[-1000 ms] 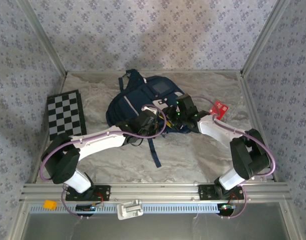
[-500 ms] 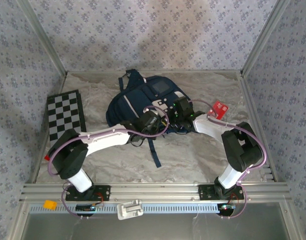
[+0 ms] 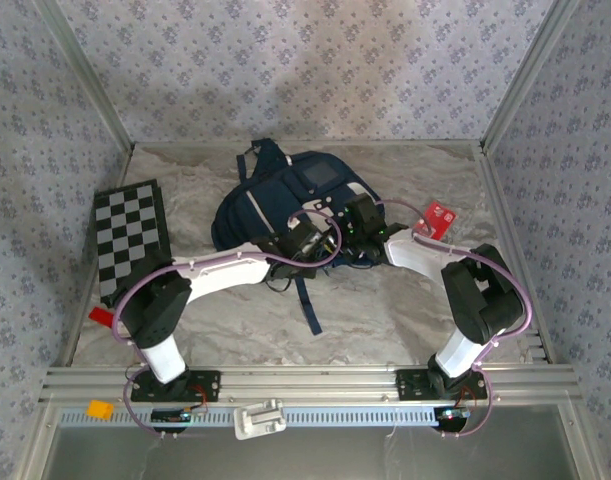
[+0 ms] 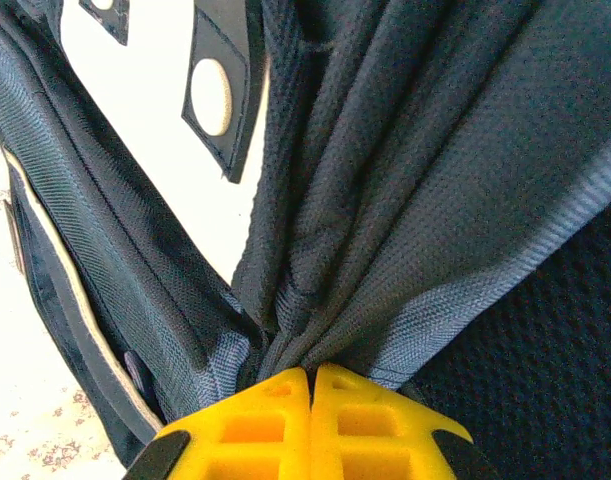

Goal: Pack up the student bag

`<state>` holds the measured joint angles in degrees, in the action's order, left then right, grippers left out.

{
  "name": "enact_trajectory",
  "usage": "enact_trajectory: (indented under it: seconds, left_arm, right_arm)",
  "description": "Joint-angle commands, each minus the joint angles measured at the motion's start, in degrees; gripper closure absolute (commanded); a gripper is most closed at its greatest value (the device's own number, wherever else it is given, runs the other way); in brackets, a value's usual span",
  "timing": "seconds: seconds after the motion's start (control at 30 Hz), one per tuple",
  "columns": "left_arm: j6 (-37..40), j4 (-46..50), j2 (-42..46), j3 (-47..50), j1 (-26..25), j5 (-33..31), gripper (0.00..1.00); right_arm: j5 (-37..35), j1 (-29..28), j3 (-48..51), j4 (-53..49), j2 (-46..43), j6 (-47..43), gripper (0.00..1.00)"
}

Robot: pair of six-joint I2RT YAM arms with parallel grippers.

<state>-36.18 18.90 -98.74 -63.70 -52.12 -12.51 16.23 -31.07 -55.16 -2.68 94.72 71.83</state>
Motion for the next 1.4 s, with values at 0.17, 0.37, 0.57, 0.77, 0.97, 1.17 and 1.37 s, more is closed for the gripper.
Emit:
enact_trajectory:
  seconds: [0.17,0.37,0.57,0.77,0.97,1.17,1.37]
  left_arm:
    - [-3.6,1.2,-4.1,-4.8,0.1,-1.5,0.74]
    - [-1.7,0.8,-4.0,-7.3,0.4,-3.8,0.86]
    - [-1.0,2.0,0.9,-4.3,1.3,-4.3,1.00]
    - [2.0,3.9,6.4,0.7,2.6,-3.2,1.00]
    - [7.1,7.9,7.0,3.1,3.5,-2.2,1.00]
    - [8.6,8.4,2.9,1.5,4.3,-0.2,1.00]
    - [6.8,6.8,-1.1,-1.3,5.4,-0.2,0.82]
  right_arm:
    - [-2.0,-1.1,0.3,3.6,0.3,1.4,1.00]
    - [-2.8,-1.1,1.2,3.4,-0.1,1.5,1.00]
    - [-3.5,0.8,1.4,2.1,-1.1,-0.7,1.00]
    - [-3.1,3.9,0.1,0.0,-0.9,-4.1,1.00]
    - [-3.2,6.0,-2.0,-2.4,-1.0,-6.4,1.00]
    - [-2.8,5.4,-2.8,-2.3,-0.8,-6.5,1.00]
    - [-2.3,4.9,-2.9,-2.5,-1.2,-6.4,1.00]
